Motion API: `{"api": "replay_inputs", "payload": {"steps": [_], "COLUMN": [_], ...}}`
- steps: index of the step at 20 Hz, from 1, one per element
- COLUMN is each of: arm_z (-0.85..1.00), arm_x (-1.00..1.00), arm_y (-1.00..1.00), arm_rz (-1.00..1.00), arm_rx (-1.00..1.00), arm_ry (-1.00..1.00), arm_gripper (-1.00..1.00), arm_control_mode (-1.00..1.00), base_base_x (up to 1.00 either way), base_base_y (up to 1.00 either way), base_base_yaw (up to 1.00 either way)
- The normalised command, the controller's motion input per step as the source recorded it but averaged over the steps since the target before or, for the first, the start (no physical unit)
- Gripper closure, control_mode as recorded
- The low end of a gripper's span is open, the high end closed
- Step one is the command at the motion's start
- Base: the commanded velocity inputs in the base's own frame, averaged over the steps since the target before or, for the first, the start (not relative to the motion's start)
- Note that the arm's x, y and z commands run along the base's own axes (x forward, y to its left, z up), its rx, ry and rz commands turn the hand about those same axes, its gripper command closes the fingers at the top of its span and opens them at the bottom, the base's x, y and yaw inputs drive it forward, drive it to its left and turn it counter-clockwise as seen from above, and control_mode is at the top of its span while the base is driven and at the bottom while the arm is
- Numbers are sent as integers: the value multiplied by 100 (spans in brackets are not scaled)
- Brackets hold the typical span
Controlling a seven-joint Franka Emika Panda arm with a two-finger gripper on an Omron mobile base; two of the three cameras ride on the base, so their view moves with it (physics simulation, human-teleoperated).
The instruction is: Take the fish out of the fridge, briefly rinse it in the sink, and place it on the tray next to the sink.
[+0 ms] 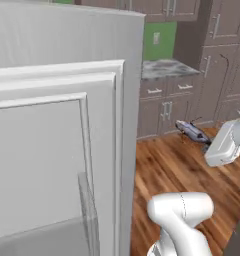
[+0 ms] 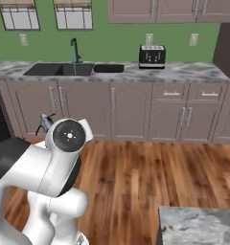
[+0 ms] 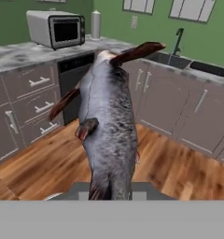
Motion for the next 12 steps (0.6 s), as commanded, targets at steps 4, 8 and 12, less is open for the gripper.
{"api": "replay_inputs", "payload": {"steps": [4, 8, 12], "arm_z": [0, 0, 0], "arm_x": [0, 0, 0], "arm_y": [0, 0, 0], "arm_rz": [0, 0, 0], "arm_rx": [0, 0, 0], "arm_ry": [0, 0, 0], "arm_gripper": [100, 100, 100], "arm_control_mode": [100, 100, 100], "base_base_x": [100, 100, 100], "base_base_y": [0, 0, 0], "base_base_yaw": [19, 13, 12]}}
